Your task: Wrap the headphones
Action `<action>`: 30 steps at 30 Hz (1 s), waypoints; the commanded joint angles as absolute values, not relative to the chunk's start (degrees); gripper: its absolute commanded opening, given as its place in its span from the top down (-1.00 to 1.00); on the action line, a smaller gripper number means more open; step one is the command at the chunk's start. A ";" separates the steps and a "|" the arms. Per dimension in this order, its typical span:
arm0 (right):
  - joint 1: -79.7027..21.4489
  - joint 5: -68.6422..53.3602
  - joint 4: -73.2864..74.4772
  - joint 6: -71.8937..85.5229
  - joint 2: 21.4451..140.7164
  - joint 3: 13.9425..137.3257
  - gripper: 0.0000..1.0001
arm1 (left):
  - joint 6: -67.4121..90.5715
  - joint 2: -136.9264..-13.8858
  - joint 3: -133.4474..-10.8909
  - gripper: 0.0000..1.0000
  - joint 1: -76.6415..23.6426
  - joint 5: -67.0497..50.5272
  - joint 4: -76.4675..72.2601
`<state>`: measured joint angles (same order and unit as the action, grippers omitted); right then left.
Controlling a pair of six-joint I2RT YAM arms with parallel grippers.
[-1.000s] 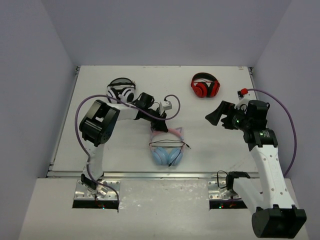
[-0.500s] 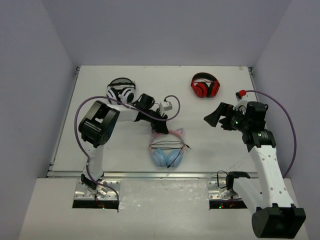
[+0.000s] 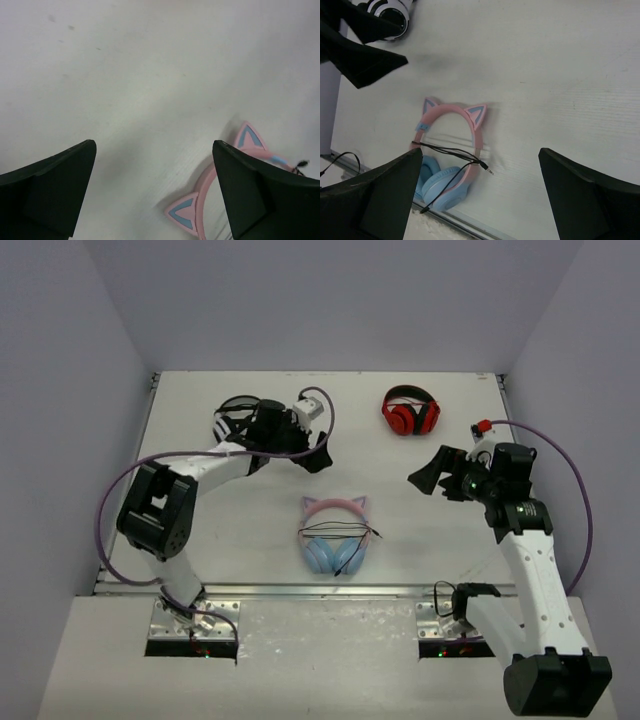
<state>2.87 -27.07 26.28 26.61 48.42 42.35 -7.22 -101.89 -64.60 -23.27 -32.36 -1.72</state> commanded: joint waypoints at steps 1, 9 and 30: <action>2.46 -21.92 28.20 23.21 47.73 46.57 -0.98 | 6.79 -90.13 -66.70 -1.00 -22.32 -2.99 -2.75; -15.47 24.77 42.08 17.22 38.86 50.53 -0.98 | 22.06 -56.55 -61.72 -1.00 -19.43 46.13 27.67; -16.61 20.92 54.67 12.48 25.05 57.04 -0.98 | 12.48 -19.16 -40.87 -1.00 -18.90 40.96 24.52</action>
<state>-16.34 19.55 56.05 13.39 24.56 57.41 13.32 -19.05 -40.27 -18.87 41.63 26.44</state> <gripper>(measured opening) 0.992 1.000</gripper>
